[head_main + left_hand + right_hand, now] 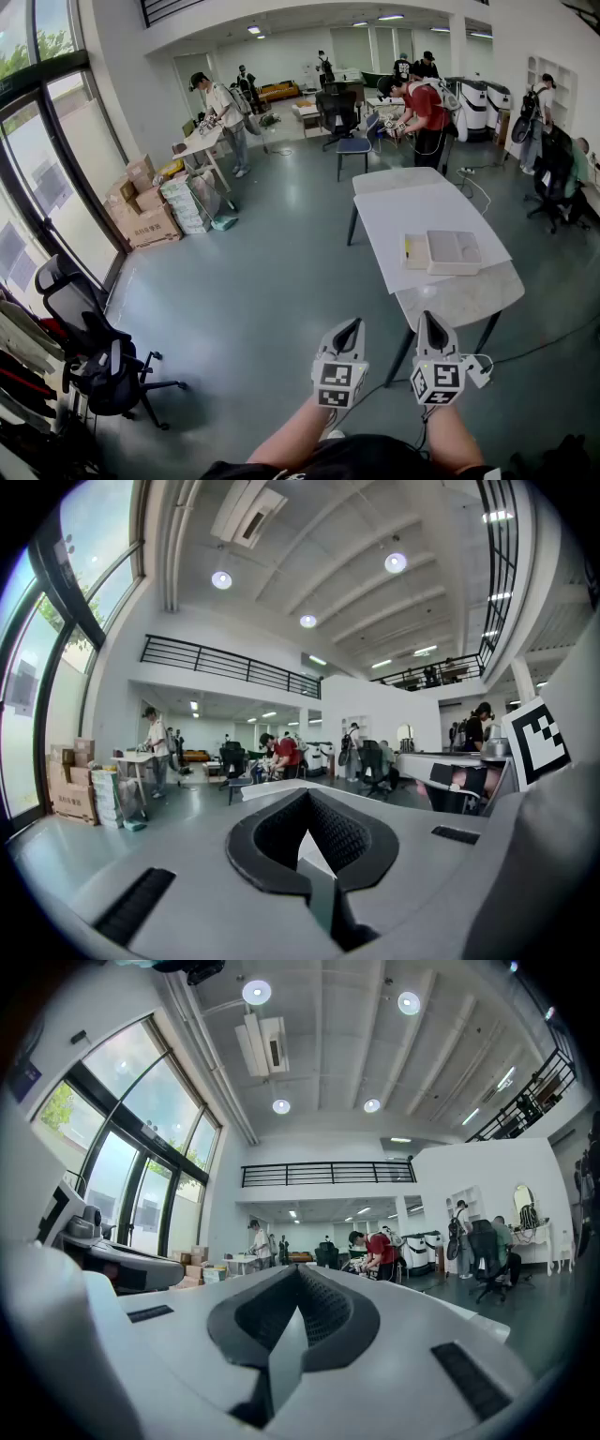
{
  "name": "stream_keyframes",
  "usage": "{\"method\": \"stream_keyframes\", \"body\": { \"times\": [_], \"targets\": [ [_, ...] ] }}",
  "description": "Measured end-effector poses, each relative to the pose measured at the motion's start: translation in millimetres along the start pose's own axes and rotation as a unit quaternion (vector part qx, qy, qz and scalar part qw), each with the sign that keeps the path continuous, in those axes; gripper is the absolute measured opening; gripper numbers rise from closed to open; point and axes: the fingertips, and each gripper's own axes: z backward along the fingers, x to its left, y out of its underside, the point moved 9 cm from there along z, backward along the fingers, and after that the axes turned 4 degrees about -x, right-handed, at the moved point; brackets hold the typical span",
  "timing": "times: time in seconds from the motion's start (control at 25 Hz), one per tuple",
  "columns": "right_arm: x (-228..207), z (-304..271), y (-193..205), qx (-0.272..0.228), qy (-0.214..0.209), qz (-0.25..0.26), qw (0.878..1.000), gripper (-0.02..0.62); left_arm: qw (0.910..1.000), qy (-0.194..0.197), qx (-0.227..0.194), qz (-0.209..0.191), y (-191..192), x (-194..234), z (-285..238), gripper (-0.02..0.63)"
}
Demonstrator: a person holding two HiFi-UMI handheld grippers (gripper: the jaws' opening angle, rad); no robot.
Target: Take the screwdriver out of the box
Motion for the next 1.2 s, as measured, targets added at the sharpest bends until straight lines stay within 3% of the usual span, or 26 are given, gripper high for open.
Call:
{"method": "stream_keyframes", "body": {
  "times": [0.44,0.84,1.2],
  "targets": [
    [15,-17,2,-0.019,0.027,0.003,0.999,0.012,0.9999,0.01,0.003,-0.001,0,25,-3,0.006],
    [58,-39,12,-0.017,0.043,0.012,0.999,0.012,0.9997,0.024,0.001,0.003,12,78,4,0.005],
    [85,-68,20,-0.009,0.037,0.002,0.999,0.012,0.9998,0.008,0.001,0.016,19,123,9,0.005]
  ]
}}
